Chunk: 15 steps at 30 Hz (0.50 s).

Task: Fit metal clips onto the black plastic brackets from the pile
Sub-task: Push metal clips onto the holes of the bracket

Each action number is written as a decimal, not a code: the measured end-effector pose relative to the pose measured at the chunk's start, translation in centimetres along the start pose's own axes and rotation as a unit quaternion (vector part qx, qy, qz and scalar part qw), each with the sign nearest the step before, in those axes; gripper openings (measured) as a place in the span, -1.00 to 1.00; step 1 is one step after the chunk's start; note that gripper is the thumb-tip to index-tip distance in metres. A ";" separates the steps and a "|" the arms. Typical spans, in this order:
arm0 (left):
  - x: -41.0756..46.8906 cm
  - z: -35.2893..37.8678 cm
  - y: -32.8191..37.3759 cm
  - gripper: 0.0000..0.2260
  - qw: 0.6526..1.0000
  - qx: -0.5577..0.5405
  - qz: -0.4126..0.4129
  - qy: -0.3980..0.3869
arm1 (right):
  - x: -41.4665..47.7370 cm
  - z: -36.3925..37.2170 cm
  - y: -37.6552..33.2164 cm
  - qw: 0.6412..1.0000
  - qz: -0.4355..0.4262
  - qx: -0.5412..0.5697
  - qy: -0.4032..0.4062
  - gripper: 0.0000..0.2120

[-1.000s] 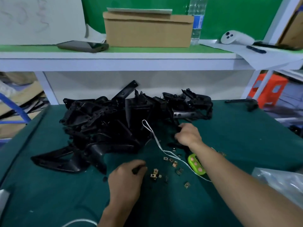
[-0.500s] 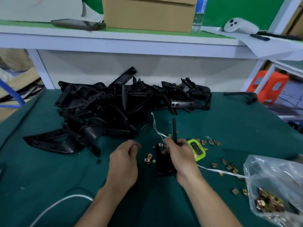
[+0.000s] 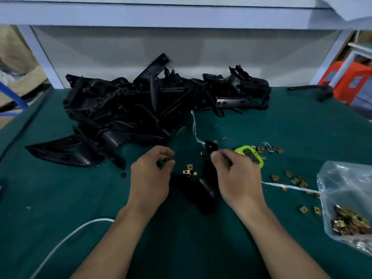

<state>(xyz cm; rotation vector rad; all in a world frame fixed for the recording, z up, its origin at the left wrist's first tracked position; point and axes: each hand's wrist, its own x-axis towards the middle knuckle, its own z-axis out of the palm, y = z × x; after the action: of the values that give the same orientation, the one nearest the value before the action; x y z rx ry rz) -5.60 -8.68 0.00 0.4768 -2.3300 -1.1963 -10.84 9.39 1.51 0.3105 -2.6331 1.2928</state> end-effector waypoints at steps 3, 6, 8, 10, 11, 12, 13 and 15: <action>0.4 -0.3 -0.4 -0.80 0.999 -0.021 -0.023 0.011 | 0.2 -0.5 0.2 0.999 -0.023 -0.009 -0.022 -0.67; 0.6 -0.5 -0.7 -0.79 0.998 -0.043 -0.049 0.012 | 0.6 -0.8 0.3 0.987 -0.104 -0.043 -0.114 -0.32; 0.6 -0.5 -0.9 -0.77 0.998 -0.045 -0.051 0.007 | 1.0 -0.9 0.7 0.964 -0.141 -0.116 -0.192 -0.11; 0.6 -0.5 -0.9 -0.75 0.998 -0.044 -0.045 0.005 | 1.2 -0.5 0.9 0.933 -0.185 -0.197 -0.237 -0.05; 0.5 -0.5 -0.8 -0.74 0.998 -0.044 -0.041 0.005 | 1.2 -0.2 0.9 0.926 -0.206 -0.202 -0.243 -0.12; 0.5 -0.5 -0.8 -0.74 0.998 -0.045 -0.037 0.004 | 1.1 0.1 0.9 0.929 -0.224 -0.177 -0.234 -0.25; 0.4 -0.4 -0.7 -0.73 0.998 -0.048 -0.036 0.005 | 1.1 0.2 0.7 0.938 -0.237 -0.139 -0.211 -0.40; 0.4 -0.3 -0.5 -0.72 0.998 -0.054 -0.037 0.018 | 0.9 0.1 0.4 0.958 -0.245 -0.058 -0.138 -0.57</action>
<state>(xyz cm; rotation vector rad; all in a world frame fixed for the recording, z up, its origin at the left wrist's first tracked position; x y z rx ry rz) -5.72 -9.34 -0.20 0.5447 -2.2223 -1.3288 -11.87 9.48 1.38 1.1143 -2.5813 0.9804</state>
